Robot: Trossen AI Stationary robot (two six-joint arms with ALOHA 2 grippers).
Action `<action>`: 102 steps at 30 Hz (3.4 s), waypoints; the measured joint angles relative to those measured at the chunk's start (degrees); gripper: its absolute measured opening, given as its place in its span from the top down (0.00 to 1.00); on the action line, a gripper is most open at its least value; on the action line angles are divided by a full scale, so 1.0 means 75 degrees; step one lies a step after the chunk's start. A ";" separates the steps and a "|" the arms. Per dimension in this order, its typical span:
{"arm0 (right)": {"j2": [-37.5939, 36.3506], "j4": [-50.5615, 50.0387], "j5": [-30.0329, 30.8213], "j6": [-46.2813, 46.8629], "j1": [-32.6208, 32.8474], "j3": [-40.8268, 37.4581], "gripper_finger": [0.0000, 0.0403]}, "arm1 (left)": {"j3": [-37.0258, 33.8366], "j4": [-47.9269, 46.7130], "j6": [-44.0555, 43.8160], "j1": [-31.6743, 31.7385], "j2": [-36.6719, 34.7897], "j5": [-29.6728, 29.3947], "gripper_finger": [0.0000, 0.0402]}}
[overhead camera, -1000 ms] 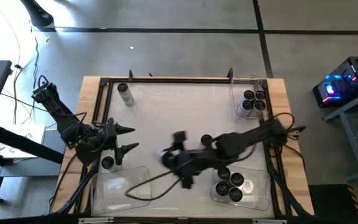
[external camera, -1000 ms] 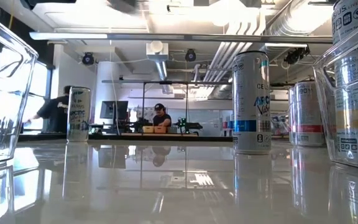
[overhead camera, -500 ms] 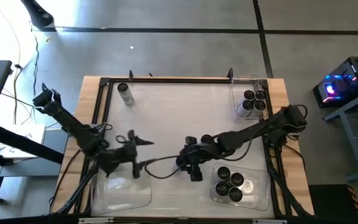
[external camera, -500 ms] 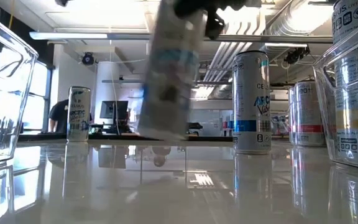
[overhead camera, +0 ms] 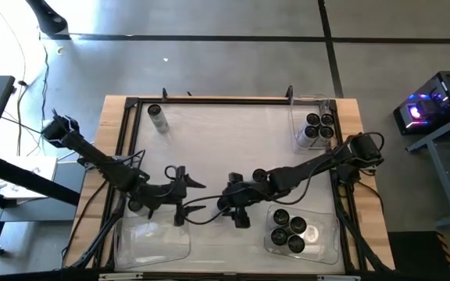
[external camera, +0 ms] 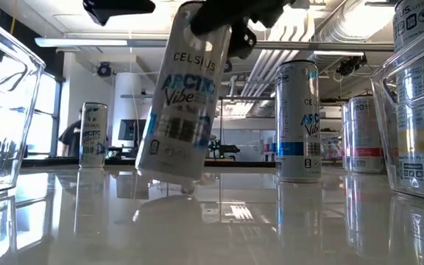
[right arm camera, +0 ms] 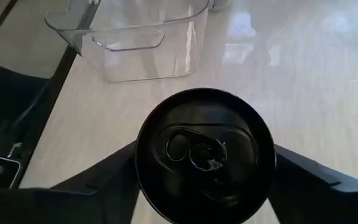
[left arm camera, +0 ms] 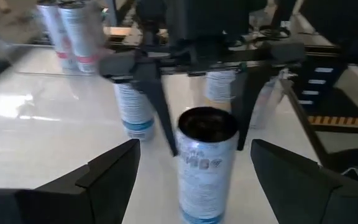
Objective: Sort soda cans
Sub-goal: Put the bottom white-blue soda can into the bottom left transparent bin
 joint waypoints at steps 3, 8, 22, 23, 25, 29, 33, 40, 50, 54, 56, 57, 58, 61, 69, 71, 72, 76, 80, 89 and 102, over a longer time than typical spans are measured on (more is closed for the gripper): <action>0.0001 0.0365 0.0003 -0.0087 0.0000 0.0026 0.19 | -0.0003 0.0066 0.0210 0.0049 0.0082 0.0195 0.25; 0.0015 0.0541 -0.0035 -0.0544 0.0000 0.0080 0.16 | 0.0005 0.0708 0.0937 0.0023 0.0224 0.0431 0.25; -0.1952 -0.1802 0.0625 -0.0355 0.0639 0.0145 0.16 | 0.0008 0.1197 0.1922 0.0672 0.0718 0.2954 0.25; -0.2178 -0.1759 0.0927 -0.0121 0.0805 -0.0073 0.16 | 0.0034 0.1158 0.2058 0.0762 0.0773 0.3078 0.25; -0.2583 -0.1578 0.1753 0.0373 0.1183 -0.0557 0.15 | 0.0172 0.1176 0.2474 0.0951 0.0874 0.3383 0.25; -0.3113 -0.0562 0.3181 0.1030 0.1903 -0.1613 0.15 | 0.0352 0.1229 0.3408 0.1267 0.0956 0.3944 0.25; -0.3339 0.0671 0.3588 0.1301 0.2221 -0.2454 0.15 | 0.0332 0.1193 0.3836 0.1562 0.1179 0.4551 0.25; -0.3322 0.1430 0.3610 0.1462 0.2256 -0.3018 0.15 | 0.0331 0.1674 0.3835 0.1992 0.1754 0.4864 0.25; -0.3313 0.1613 0.3572 0.1642 0.2468 -0.3121 0.15 | 0.0351 0.2126 0.3260 0.1990 0.2124 0.5072 0.24; -0.3313 0.1718 0.3575 0.1659 0.2559 -0.3118 0.15 | 0.0337 0.2137 0.3173 0.2007 0.2064 0.4873 0.24; -0.3313 0.1733 0.3575 0.1665 0.2611 -0.3121 0.15 | 0.0329 0.2188 0.3175 0.2007 0.2022 0.4860 0.24; -0.3313 0.1772 0.3588 0.1668 0.2629 -0.3121 0.15 | 0.0327 0.2123 0.3191 0.2007 0.1968 0.4853 0.24; -0.3313 0.1809 0.3634 0.1700 0.2632 -0.3118 0.15 | 0.0319 0.2103 0.3199 0.2007 0.1926 0.4848 0.24; -0.3313 0.1823 0.3743 0.1779 0.2672 -0.3121 0.15 | 0.0318 0.1885 0.3200 0.2007 0.1716 0.4856 0.24; -0.3313 0.1885 0.3744 0.1784 0.2675 -0.3121 0.15 | 0.0327 0.1348 0.3105 0.1837 0.1655 0.4878 0.24; -0.3313 0.1880 0.3743 0.1782 0.2675 -0.3121 0.15 | 0.0337 0.1375 0.2919 0.1794 0.1731 0.4853 0.24; -0.3313 0.1882 0.3742 0.1782 0.2675 -0.3121 0.15 | 0.0344 0.1410 0.2826 0.1776 0.1776 0.4830 0.24; -0.3313 0.1882 0.3742 0.1784 0.2675 -0.3121 0.15 | 0.0358 0.1506 0.2738 0.1753 0.1944 0.4779 0.25; -0.3310 0.1882 0.3742 0.1825 0.2675 -0.3121 0.15 | 0.0358 0.1582 0.2738 0.1737 0.1947 0.4453 0.25; -0.3310 0.1882 0.3742 0.1977 0.2846 -0.3121 0.15 | 0.0318 0.1336 0.2831 0.1759 0.1579 0.4115 0.25; -0.3309 0.1885 0.3747 0.1983 0.2911 -0.3121 0.15 | 0.0329 0.1183 0.2514 0.1709 0.1585 0.4034 0.25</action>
